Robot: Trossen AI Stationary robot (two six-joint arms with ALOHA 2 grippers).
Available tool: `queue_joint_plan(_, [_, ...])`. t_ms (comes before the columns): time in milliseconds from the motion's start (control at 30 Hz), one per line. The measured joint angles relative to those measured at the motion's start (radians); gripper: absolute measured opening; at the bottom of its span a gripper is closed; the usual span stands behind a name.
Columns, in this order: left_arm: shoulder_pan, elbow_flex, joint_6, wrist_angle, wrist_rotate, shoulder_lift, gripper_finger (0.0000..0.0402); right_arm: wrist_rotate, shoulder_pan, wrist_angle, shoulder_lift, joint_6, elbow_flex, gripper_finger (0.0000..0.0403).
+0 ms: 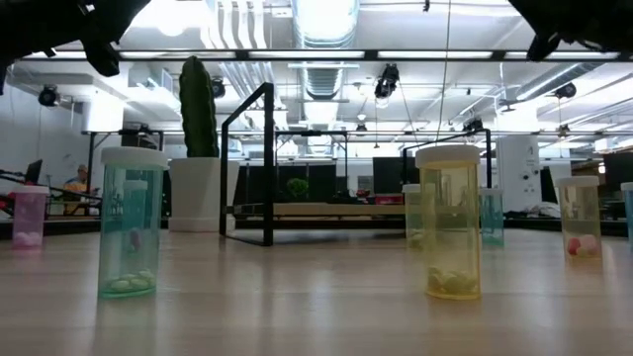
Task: Pick and place medicine bottles onto shelf by color
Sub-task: Put the yellow pill bottle on the shelf
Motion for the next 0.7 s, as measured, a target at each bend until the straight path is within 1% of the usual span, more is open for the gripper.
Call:
queue_joint_plan(67, [0.000, 0.000, -0.001, 0.001, 0.000, 0.002, 0.0049, 0.000, 0.000, -0.045, 0.034, -0.030, 0.045, 0.0009])
queue_joint_plan(167, [0.000, 0.000, -0.024, -0.002, 0.001, 0.003, 0.0049, 0.001, 0.000, -0.165, 0.085, -0.055, 0.111, 0.0009])
queue_joint_plan(233, [0.000, 0.000, -0.050, -0.003, 0.001, 0.012, 0.0049, 0.002, 0.000, -0.235, 0.120, -0.053, 0.154, 0.0009])
queue_joint_plan(433, [0.000, 0.000, -0.053, -0.003, 0.001, 0.024, 0.0049, -0.001, 0.000, -0.453, 0.204, -0.044, 0.288, 0.0012])
queue_joint_plan(533, [0.000, 0.000, -0.053, -0.003, 0.001, 0.028, 0.0049, -0.017, 0.000, -0.549, 0.236, -0.036, 0.332, 0.0028])
queue_joint_plan(700, [0.000, 0.000, -0.053, -0.004, 0.001, 0.028, 0.0049, -0.033, 0.015, -0.585, 0.278, 0.023, 0.368, 0.0079])
